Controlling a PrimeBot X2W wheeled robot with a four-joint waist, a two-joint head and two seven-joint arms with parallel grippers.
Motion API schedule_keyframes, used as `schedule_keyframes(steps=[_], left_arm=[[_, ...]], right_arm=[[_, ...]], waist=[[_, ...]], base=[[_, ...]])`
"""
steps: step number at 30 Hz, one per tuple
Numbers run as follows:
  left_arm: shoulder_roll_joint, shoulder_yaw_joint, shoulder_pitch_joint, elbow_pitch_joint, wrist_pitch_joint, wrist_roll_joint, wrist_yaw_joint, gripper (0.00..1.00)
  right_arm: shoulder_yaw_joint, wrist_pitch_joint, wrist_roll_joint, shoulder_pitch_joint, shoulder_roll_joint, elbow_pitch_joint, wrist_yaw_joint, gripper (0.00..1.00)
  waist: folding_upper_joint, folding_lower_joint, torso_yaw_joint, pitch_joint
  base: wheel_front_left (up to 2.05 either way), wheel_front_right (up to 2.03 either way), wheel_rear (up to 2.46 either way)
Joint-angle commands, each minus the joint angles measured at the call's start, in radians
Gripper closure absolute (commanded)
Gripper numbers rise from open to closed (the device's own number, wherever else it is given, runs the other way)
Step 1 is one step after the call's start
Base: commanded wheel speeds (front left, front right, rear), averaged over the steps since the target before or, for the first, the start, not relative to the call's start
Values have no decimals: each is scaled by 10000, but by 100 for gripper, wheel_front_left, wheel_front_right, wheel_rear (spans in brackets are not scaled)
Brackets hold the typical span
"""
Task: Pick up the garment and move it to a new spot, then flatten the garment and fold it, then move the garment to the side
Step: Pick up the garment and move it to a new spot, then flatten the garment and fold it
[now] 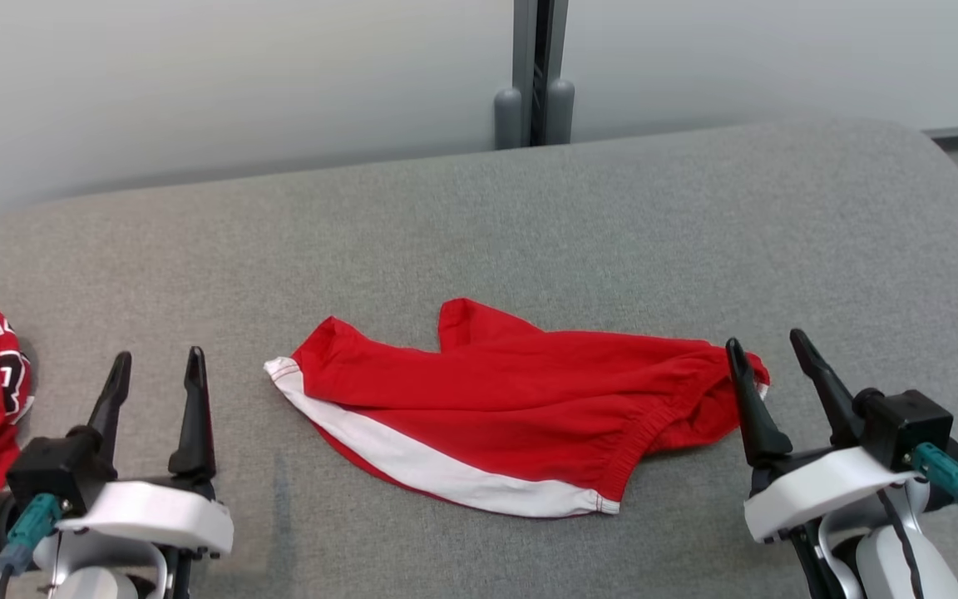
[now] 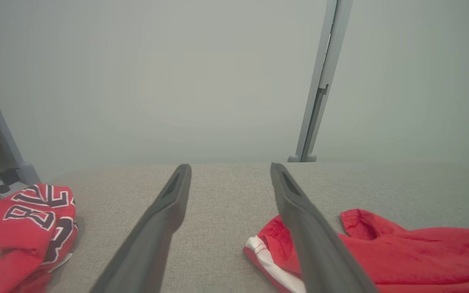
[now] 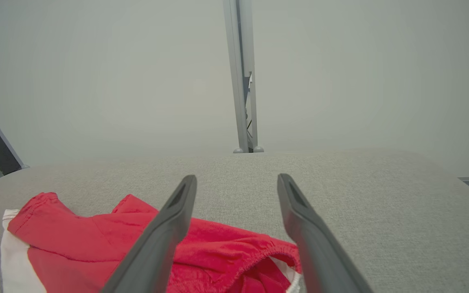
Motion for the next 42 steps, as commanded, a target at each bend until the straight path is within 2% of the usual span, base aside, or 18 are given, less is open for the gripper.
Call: schedule_keyframes(steps=[1, 15, 42], left_arm=[[80, -6, 161, -152, 27, 80, 110, 0], [341, -310, 1524, -1571, 746, 391, 722, 0], [413, -477, 1470, -2151, 1130, 397, 1067, 0]], right_arm=[[-10, 52, 41, 173, -57, -77, -3, 0], [-179, 511, 65, 1311, -54, -748, -3, 0], [11, 737, 101, 1431, -55, -1118, -3, 0]], waist=[[0, 0, 52, -217], [0, 0, -6, -912], [0, 0, 88, -628]], base=[[0, 0, 0], [0, 0, 0], [0, 0, 0]])
